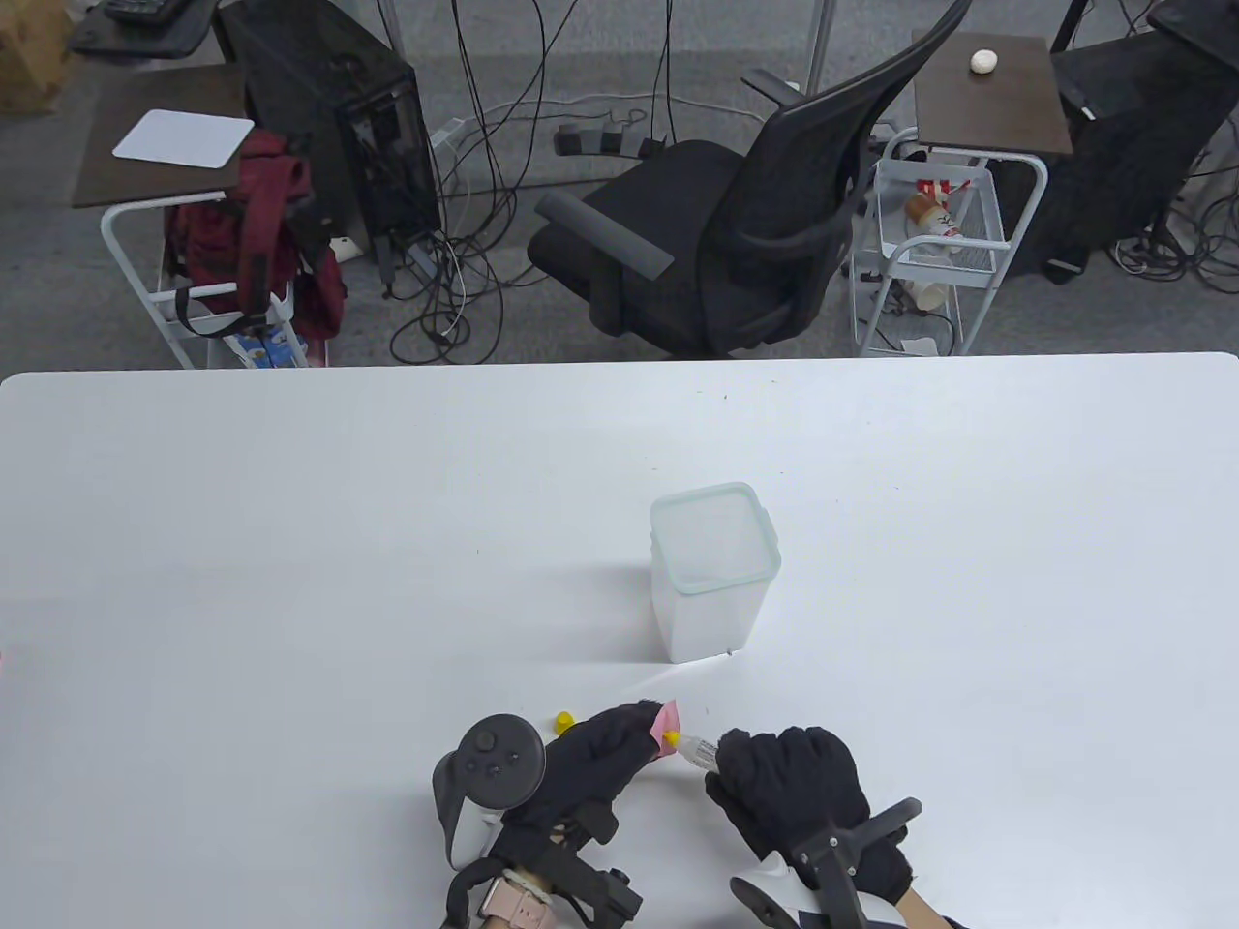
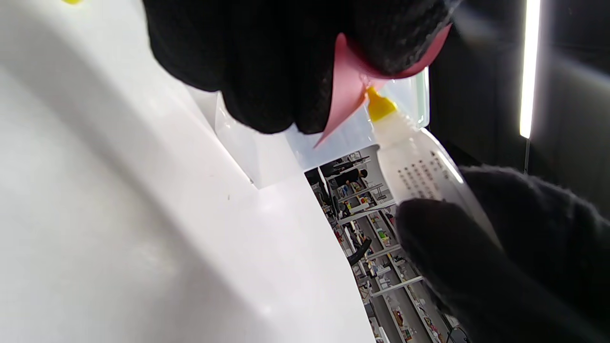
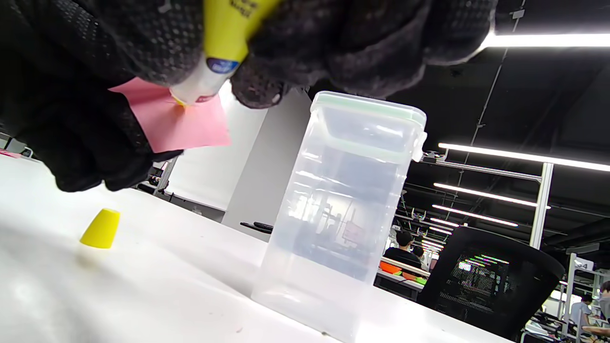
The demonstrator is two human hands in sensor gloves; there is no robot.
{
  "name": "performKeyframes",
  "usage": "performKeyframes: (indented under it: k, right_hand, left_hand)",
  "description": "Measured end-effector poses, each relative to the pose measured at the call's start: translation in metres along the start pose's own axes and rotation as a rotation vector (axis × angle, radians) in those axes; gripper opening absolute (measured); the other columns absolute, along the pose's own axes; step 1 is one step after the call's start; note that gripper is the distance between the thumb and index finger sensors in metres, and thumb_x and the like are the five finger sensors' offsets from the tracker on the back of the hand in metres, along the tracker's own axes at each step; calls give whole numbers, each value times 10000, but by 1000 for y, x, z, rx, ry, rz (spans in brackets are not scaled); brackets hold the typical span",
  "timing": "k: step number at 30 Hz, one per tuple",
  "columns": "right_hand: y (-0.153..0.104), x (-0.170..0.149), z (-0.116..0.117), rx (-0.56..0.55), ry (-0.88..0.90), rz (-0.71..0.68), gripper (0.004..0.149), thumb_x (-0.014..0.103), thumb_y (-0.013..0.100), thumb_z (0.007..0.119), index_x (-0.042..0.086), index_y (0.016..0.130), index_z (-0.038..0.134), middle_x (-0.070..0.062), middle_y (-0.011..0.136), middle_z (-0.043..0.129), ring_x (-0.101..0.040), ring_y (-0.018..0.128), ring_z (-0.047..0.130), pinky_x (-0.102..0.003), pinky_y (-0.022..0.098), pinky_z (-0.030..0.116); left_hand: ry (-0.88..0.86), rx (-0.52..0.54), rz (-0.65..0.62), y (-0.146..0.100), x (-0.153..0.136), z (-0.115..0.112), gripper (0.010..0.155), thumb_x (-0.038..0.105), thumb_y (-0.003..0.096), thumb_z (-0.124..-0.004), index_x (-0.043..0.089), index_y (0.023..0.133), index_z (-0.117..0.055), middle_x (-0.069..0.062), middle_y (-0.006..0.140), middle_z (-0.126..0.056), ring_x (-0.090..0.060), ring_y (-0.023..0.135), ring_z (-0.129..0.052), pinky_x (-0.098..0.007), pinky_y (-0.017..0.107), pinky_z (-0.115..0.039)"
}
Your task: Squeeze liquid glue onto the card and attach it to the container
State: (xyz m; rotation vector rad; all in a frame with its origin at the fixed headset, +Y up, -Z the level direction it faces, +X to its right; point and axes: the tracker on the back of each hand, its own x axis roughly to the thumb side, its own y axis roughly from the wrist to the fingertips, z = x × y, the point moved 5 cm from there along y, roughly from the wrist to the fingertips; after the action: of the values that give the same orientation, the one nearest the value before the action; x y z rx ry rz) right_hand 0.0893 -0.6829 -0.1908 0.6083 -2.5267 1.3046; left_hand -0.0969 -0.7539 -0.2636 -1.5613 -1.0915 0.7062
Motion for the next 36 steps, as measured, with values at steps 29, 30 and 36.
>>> performKeyframes:
  k: [29, 30, 36]
  right_hand:
    - [-3, -62, 29, 71, 513, 330, 549, 440, 599, 492, 152, 1065, 452, -42, 930, 694, -305, 808, 797, -504, 688, 654]
    - [-4, -70, 32, 72, 562, 371, 549, 445, 594, 512, 164, 1063, 456, -35, 945, 696, -303, 816, 801, -498, 689, 659]
    - [-11, -118, 57, 102, 814, 611, 549, 454, 562, 613, 214, 1041, 493, -15, 987, 715, -304, 844, 802, -488, 694, 661]
  left_hand:
    - [-73, -5, 38, 3, -11, 1, 428, 421, 528, -732, 257, 914, -816, 39, 821, -985, -225, 776, -991, -429, 612, -802]
    - [-78, -8, 42, 4, -12, 1, 426, 421, 529, -732, 258, 914, -816, 37, 822, -984, -225, 776, -991, -429, 611, -803]
    - [-122, 5, 65, 4, -19, 6, 427, 420, 529, -731, 258, 916, -814, 36, 824, -982, -227, 777, -989, -431, 612, -801]
